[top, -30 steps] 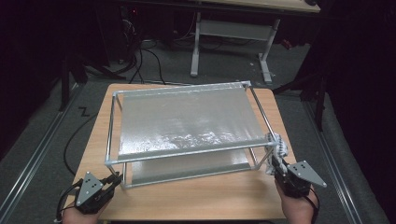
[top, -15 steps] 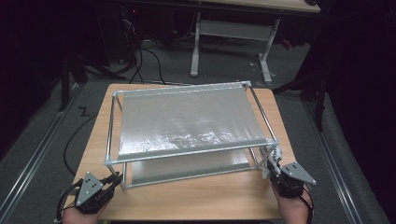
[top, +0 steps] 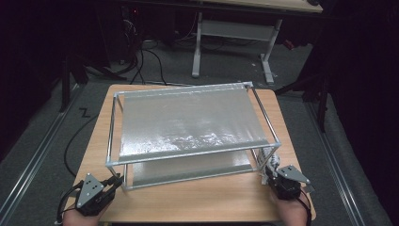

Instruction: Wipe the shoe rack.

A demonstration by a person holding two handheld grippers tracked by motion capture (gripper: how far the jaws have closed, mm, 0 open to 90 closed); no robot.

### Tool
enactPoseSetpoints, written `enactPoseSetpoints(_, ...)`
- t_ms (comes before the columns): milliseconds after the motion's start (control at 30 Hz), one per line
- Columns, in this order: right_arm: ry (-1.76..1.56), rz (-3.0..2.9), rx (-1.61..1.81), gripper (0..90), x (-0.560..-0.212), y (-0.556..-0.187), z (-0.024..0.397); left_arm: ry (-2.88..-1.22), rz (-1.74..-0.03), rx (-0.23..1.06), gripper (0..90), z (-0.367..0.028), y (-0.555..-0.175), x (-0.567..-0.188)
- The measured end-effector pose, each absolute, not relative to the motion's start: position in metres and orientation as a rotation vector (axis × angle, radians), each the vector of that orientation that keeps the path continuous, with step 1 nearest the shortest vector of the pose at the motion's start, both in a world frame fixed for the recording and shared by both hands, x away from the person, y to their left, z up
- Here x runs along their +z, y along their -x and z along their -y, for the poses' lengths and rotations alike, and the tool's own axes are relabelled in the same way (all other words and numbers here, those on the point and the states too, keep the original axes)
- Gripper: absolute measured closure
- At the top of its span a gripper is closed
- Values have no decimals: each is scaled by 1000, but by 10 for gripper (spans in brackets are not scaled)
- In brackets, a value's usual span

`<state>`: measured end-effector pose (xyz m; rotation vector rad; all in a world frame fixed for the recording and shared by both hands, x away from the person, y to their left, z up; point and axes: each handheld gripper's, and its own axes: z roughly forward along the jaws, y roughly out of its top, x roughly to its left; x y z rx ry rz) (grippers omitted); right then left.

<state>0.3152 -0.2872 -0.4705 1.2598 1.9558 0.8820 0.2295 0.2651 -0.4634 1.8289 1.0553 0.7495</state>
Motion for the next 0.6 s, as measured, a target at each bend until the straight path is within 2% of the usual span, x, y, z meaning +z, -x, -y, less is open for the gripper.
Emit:
enactPoseSetpoints(367, -1285, -2012, 820, 782, -490, -321, 292, -1827, -1058, 744, 793, -265, -229, -463)
enactPoseSetpoints(600, -1309, -1940, 857, 782, -478, -323, 303, -1820, -1085, 768, 792, -272, -223, -464)
